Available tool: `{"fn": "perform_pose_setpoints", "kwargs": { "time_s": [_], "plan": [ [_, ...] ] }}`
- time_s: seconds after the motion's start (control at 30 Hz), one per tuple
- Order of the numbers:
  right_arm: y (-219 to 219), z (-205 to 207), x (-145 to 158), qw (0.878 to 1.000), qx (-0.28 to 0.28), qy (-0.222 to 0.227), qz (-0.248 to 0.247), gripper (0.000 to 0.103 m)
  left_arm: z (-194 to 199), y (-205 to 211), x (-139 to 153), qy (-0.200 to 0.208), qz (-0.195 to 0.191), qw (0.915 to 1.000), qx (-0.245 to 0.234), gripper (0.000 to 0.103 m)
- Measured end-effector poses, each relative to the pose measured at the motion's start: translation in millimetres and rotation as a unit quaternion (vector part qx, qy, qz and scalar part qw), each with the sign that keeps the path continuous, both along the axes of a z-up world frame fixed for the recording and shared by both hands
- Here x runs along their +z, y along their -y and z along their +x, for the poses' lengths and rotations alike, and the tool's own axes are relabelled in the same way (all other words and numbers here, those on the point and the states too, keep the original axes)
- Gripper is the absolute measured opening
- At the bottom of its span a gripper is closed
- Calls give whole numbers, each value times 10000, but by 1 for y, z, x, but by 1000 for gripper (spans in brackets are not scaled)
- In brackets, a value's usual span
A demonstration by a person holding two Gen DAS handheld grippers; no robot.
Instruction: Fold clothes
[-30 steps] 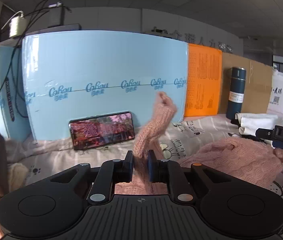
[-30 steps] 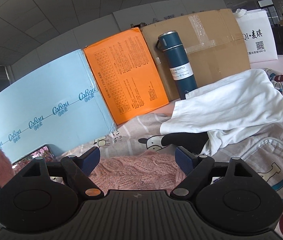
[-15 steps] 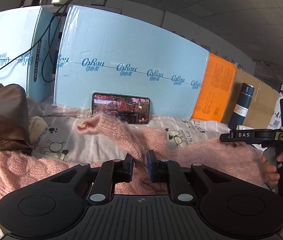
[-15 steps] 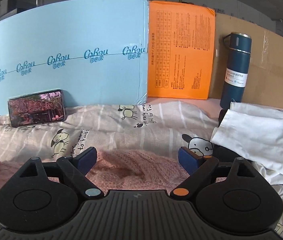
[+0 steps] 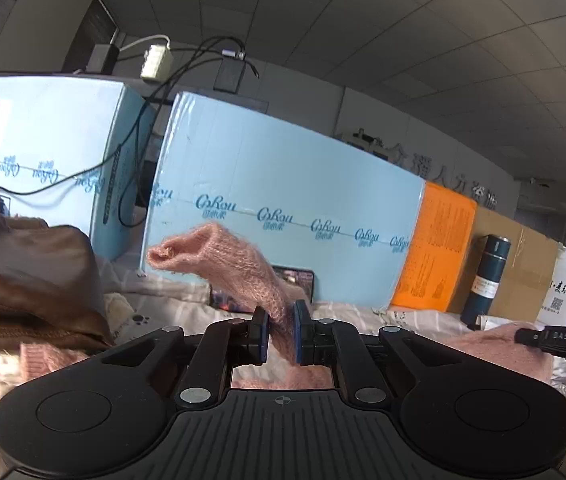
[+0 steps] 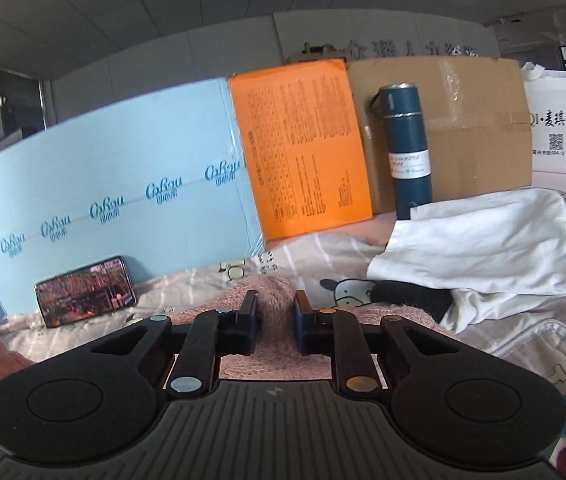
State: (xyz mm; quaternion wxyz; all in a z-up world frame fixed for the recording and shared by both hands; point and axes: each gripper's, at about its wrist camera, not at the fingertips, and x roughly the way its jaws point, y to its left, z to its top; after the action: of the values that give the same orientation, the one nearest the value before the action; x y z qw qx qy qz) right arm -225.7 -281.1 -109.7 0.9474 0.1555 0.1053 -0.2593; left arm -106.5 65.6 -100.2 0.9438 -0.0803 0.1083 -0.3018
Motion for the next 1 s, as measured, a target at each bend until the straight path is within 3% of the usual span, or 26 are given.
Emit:
{"fn": "perform_pose_setpoints", "kwargs": {
  "time_s": [0.27,0.37,0.47,0.53,0.6,0.67,0.7,0.77,0.9,0.93,1.0],
  "plan": [
    [-34,-98,8,9986,-354,381,-64,15,-40,-55,-1,348,308,9988,151,10],
    [-42,-129,0,9983,-439,361,139,15,-50,-71,-7,284,523,9980,-212,10],
    [-47,-149,-12,9983,-518,73,261,15,-54,-81,-16,108,1018,9924,-679,12],
    [-47,-155,-20,9982,-457,-73,390,15,-54,-86,-24,-57,1386,9864,-887,19],
    [-47,-160,-27,9978,-380,-236,483,17,-53,-91,-27,-78,1737,9816,-790,24],
    [-47,-162,-29,9978,-314,-331,481,19,-54,-105,-27,-3,1953,9793,-528,41],
    [-47,-163,-27,9982,-298,-279,448,25,-54,-112,-25,47,2018,9787,-365,45],
    [-47,-166,-23,9988,-266,-175,384,36,-54,-126,-20,157,2101,9775,-17,63],
    [-48,-171,-15,9995,-201,33,254,53,-53,-139,2,474,1899,9801,344,67],
    [-48,-172,-13,9995,-185,86,222,54,-53,-136,6,565,1834,9810,273,70],
    [-48,-174,-9,9996,-153,190,157,59,-53,-117,11,729,1783,9808,-304,75]
  ]
}}
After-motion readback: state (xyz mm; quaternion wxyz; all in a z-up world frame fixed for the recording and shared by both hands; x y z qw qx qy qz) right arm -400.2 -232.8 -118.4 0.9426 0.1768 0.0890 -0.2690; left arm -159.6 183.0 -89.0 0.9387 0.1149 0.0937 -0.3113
